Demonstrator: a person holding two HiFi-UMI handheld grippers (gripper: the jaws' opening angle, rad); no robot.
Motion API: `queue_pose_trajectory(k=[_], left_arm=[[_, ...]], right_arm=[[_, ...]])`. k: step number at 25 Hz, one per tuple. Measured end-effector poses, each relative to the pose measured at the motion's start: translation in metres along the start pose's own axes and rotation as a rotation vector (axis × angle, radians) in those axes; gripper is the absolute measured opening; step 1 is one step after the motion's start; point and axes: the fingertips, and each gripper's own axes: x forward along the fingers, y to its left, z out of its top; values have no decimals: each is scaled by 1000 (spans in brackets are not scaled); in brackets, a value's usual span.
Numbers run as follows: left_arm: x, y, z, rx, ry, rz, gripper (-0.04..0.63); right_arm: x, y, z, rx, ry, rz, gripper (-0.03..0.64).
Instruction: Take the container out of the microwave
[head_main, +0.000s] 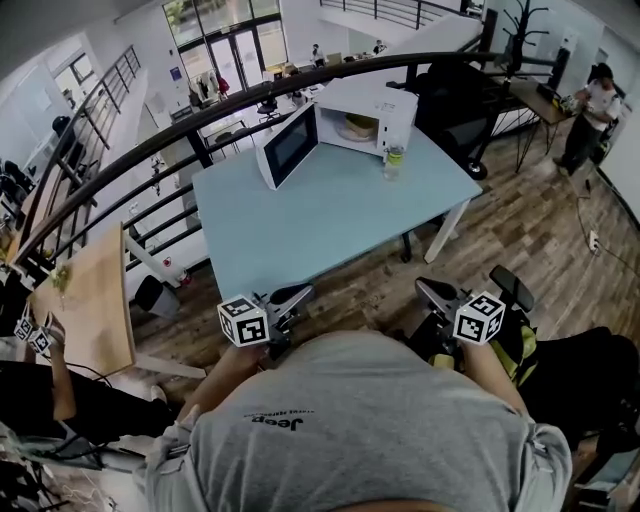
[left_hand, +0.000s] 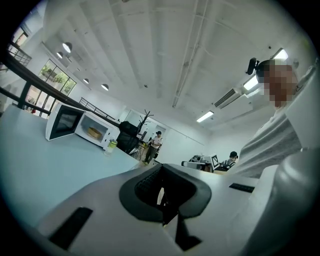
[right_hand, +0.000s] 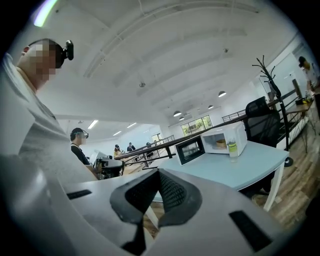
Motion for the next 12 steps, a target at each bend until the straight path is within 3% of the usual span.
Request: queue_pose_trajectory(k=[12], left_arm=[[45, -27, -22, -10, 53, -25, 18]], right_arm=[[-49, -21, -14, 22, -21, -27, 17]])
